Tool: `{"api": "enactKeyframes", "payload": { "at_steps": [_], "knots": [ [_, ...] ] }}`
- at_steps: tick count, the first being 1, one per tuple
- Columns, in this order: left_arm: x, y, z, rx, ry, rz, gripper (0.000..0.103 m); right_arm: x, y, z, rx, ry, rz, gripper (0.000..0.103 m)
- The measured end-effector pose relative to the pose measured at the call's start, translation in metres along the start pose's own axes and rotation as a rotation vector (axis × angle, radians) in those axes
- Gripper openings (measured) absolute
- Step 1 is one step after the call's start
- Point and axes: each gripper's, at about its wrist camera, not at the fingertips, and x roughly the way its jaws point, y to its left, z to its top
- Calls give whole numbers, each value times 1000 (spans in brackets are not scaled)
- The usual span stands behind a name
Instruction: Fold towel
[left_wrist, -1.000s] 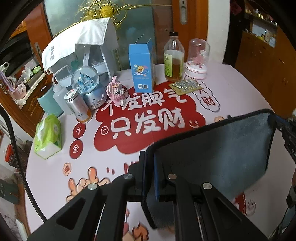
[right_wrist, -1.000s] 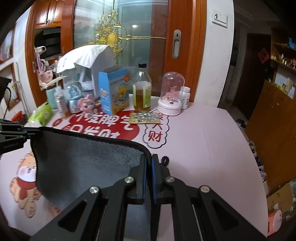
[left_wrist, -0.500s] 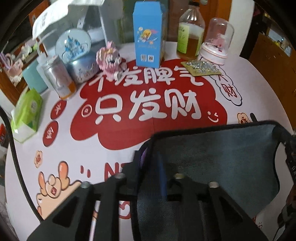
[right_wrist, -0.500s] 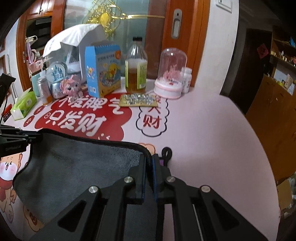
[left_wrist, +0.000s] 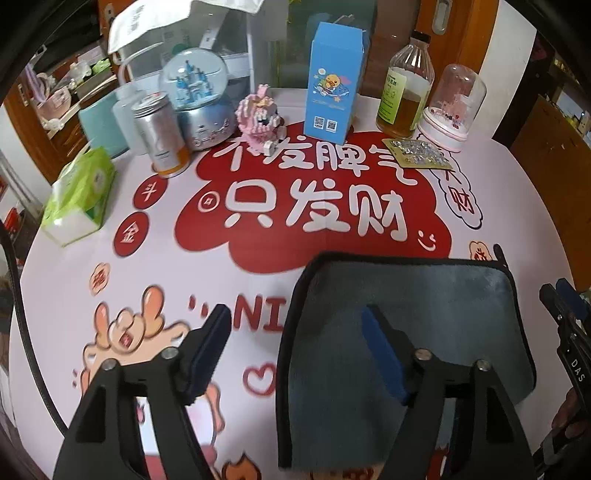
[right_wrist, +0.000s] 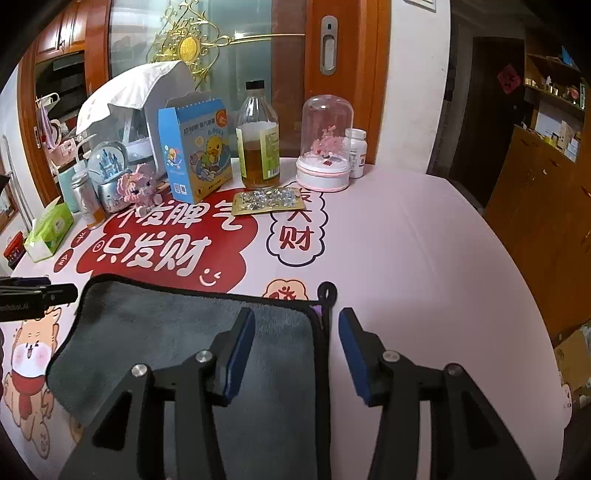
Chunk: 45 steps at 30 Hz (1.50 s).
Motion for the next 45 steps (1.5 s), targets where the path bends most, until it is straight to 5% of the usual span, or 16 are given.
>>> {"api": "enactKeyframes", "payload": {
  "at_steps": [12,27,32,45],
  "knots": [
    [-59,9,-64,-32,5,17,76,-66,-7,-44,67,30,23,68],
    [-133,7,-146,-48,-13,3,81,-148,-11,-110,84,93,66,71],
    [-166,-3,-163,-32,-49,-17,87,-182,-12,-118,78,95,75,72],
    [-244,-37,-183,26,-105,-73,92,-267,-4,-112,31,97,149,93]
  ]
}}
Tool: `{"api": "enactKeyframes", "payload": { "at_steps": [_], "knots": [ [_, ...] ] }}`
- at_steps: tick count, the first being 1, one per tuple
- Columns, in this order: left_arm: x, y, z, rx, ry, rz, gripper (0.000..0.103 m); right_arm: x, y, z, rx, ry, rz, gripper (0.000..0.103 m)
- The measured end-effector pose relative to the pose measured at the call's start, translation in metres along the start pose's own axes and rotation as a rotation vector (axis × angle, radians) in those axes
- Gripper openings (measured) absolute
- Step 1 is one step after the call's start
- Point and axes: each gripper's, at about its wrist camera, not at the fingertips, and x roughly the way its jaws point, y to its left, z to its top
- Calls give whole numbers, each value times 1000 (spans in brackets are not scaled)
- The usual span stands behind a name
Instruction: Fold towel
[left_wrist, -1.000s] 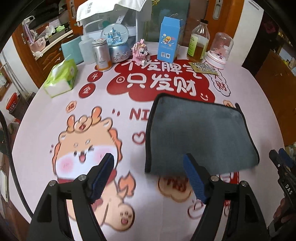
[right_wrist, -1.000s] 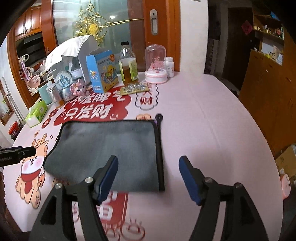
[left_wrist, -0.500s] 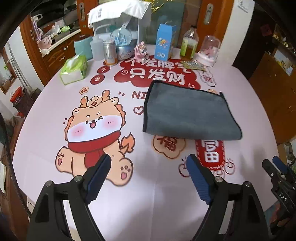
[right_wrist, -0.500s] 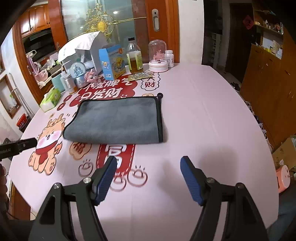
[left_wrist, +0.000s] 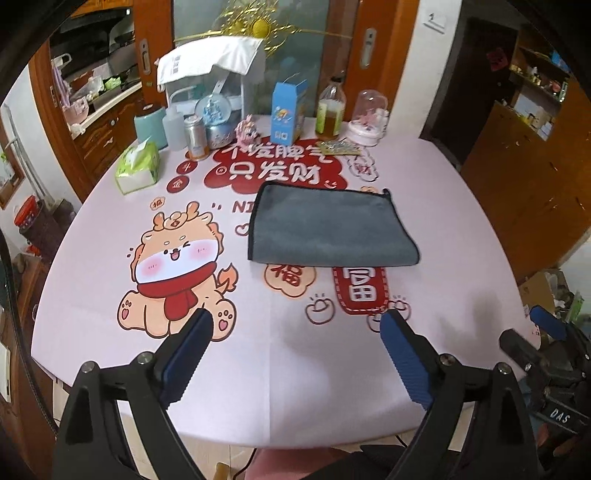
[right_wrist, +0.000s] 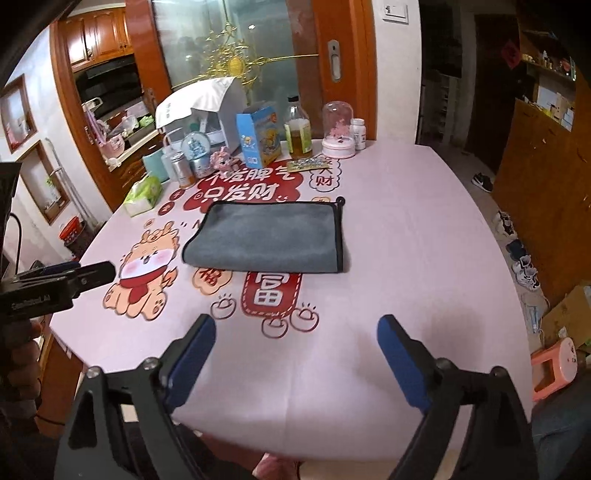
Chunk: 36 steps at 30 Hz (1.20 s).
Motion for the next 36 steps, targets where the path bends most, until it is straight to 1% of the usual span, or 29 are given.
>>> {"api": "enactKeyframes", "payload": {
  "at_steps": [2,4,6,9,13,18,21,22,23,24,25,30,36],
  "knots": [
    [-11,-5,-2,5,-14,-5,94,-9,2,0,10,8,13,94],
    [-20,-10,-5,12,-28,-9,100,-16,5,0,18,16,22,94],
    [-28,-15,-8,25,-41,1,102,-25,8,0,26,12,35,94],
    [-35,-20,-12,41,-56,22,102,-33,14,0,25,1,26,94],
    [-40,-26,-20,57,-69,69,102,-39,21,-2,31,1,4,94],
    [-35,-27,-26,36,-52,84,102,-40,30,-3,14,-9,4,94],
    [-35,-24,-26,19,-62,105,102,-40,29,-3,25,-23,-2,94],
    [-36,-24,-26,12,-67,114,102,-39,28,-3,31,-22,-7,95],
    [-35,-23,-26,8,-71,115,102,-38,28,-3,34,-20,-8,98],
    [-36,-23,-27,5,-78,118,102,-37,28,-3,36,-18,-7,101],
    [-35,-23,-27,6,-77,122,102,-35,29,-4,37,-17,-4,103],
    [-34,-25,-29,17,-92,149,102,-25,36,-5,17,3,16,103],
    [-33,-22,-28,15,-106,166,102,-23,39,-5,16,1,22,103]
  ]
}}
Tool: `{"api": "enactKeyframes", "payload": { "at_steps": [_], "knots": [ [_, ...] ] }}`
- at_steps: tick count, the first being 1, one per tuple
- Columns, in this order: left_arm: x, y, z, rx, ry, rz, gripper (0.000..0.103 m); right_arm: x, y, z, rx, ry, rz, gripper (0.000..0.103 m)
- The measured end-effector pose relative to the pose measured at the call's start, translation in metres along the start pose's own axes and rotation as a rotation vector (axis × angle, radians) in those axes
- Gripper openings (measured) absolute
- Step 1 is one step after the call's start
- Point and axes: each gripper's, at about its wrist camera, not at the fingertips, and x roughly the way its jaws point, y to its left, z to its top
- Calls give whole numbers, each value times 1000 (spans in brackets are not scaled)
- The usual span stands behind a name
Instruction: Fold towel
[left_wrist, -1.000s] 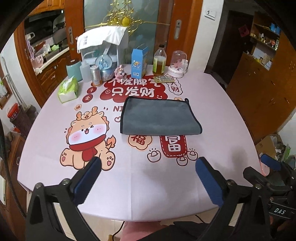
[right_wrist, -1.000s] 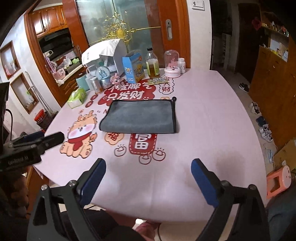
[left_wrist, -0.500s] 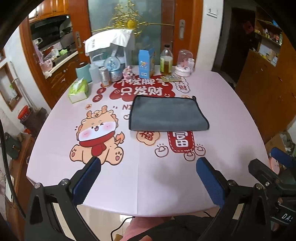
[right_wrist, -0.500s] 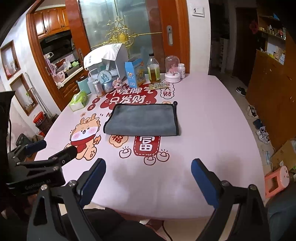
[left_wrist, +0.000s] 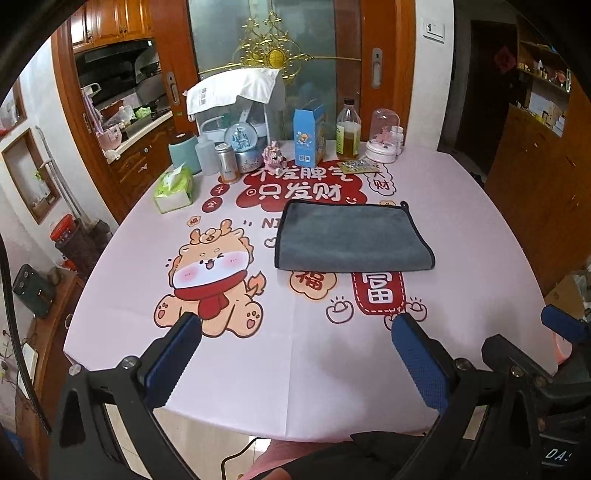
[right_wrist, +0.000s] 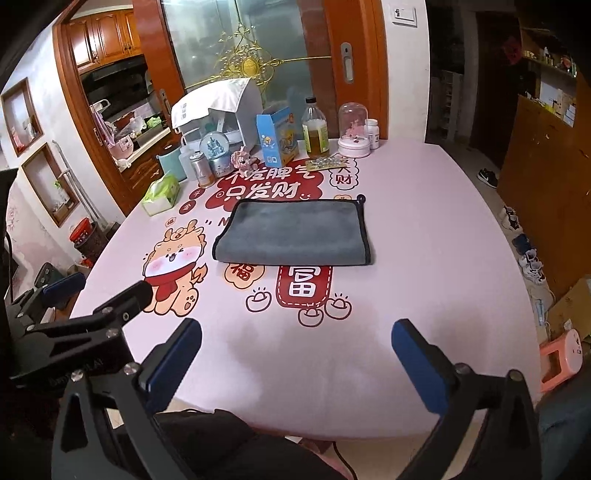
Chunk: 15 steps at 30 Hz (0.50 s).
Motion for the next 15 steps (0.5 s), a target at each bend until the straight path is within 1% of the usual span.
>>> {"api": "enactKeyframes", "payload": {
  "at_steps": [15],
  "knots": [
    [6,3,6,8,-5,-5,102,10,4,5,17,8,-14,103]
  ]
}}
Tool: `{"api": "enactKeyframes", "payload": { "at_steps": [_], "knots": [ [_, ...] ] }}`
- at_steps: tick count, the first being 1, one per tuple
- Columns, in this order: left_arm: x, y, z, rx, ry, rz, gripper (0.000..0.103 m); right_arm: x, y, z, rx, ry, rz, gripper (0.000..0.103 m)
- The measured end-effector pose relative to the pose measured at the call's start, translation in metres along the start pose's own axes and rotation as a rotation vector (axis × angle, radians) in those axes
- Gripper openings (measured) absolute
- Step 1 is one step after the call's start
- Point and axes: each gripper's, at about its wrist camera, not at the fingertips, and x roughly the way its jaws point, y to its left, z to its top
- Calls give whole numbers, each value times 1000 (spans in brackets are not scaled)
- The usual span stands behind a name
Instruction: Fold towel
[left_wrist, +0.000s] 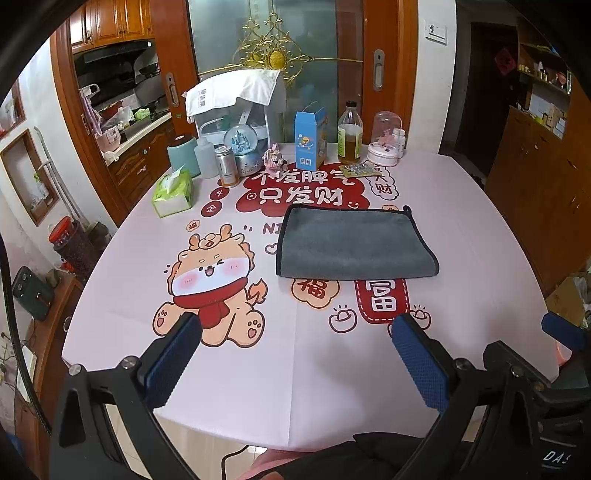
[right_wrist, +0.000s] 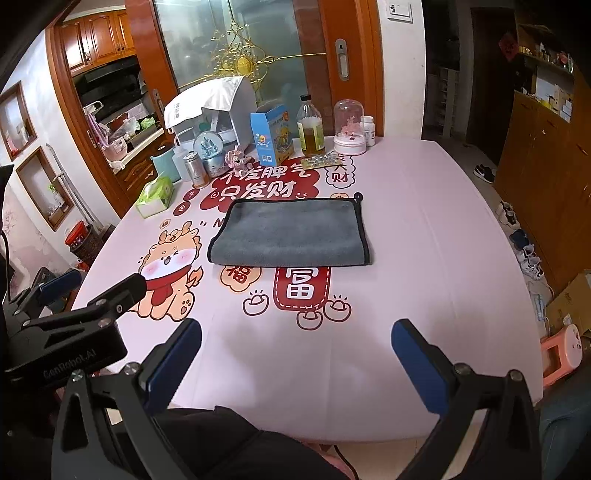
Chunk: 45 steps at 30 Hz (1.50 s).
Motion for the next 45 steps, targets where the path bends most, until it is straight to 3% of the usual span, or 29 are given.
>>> {"api": "enactKeyframes", "payload": {
  "at_steps": [45],
  "knots": [
    [8,4,2,-16,8,3,102,8,0,2,3,18,-2,103]
  ]
}}
